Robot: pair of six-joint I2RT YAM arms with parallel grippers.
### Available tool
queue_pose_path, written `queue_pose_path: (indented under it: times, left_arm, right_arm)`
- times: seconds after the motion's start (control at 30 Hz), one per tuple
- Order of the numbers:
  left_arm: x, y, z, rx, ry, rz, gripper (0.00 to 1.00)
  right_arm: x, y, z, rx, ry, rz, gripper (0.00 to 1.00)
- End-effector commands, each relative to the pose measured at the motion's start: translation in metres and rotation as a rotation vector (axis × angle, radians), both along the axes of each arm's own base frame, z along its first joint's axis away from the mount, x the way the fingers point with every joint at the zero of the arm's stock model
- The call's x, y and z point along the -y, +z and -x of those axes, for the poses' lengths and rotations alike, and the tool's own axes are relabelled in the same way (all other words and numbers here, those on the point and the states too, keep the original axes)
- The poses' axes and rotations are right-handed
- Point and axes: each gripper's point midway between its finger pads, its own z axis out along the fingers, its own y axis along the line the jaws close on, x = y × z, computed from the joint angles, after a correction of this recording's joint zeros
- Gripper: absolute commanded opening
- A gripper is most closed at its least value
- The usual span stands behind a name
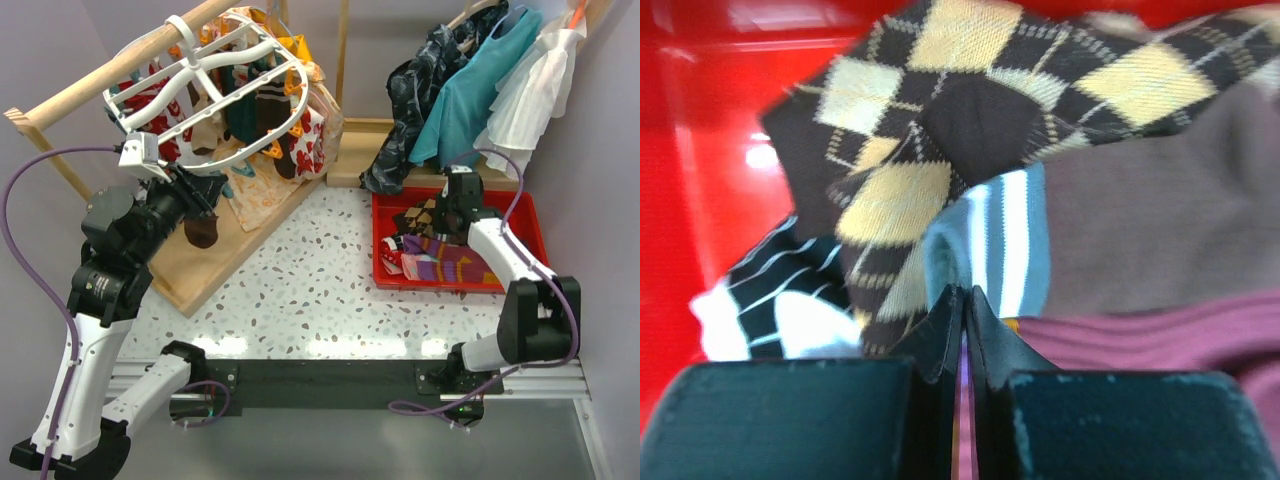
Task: Clip the socks to the hanger
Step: Pick up the sock from the bin.
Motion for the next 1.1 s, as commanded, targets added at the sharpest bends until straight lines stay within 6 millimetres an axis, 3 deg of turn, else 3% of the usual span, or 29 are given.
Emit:
queue_pose_path:
  times: [0.0,0.1,0.2,0.4,0.5,0.7,0.87,0.93,0.97,1.07]
  left_arm:
    - [0.003,0.006,-0.005,0.027,-0.01,0.012,0.04]
    - [0.004,0.009,-0.005,0.032,-0.015,0.015,0.02]
    - [0.004,0.011,-0.004,0.033,-0.016,0.015,0.02]
    - [0.006,0.014,-0.003,0.041,-0.026,0.025,0.01]
    - [0.006,0.015,-0.002,0.043,-0.029,0.031,0.01]
    - [0.007,0.018,-0.002,0.048,-0.035,0.035,0.01]
    - [0.007,0.019,0.0,0.052,-0.038,0.038,0.01]
    - [0.007,0.019,0.0,0.05,-0.039,0.039,0.01]
    - [0.008,0.019,0.0,0.049,-0.041,0.04,0.0]
    - [0.008,0.019,0.001,0.049,-0.044,0.04,0.0]
  right_arm:
    - [0.004,0.094,-0.014,0.214,-0.033,-0.008,0.0]
    - [-0.003,0.138,-0.013,0.302,-0.015,-0.051,0.0]
    - [-0.024,0.17,-0.006,0.361,0.043,-0.154,0.0]
    - [-0.092,0.222,0.016,0.453,0.236,-0.283,0.0]
    - [-0.137,0.244,0.03,0.491,0.347,-0.39,0.0]
    - [-0.224,0.275,0.063,0.533,0.545,-0.613,0.0]
    - [-0.297,0.287,0.089,0.521,0.695,-0.762,0.0]
    - [-0.325,0.279,0.095,0.479,0.744,-0.772,0.0]
    - [-0.334,0.286,0.098,0.487,0.772,-0.776,0.0]
    - [-0.367,0.284,0.108,0.451,0.847,-0.753,0.0]
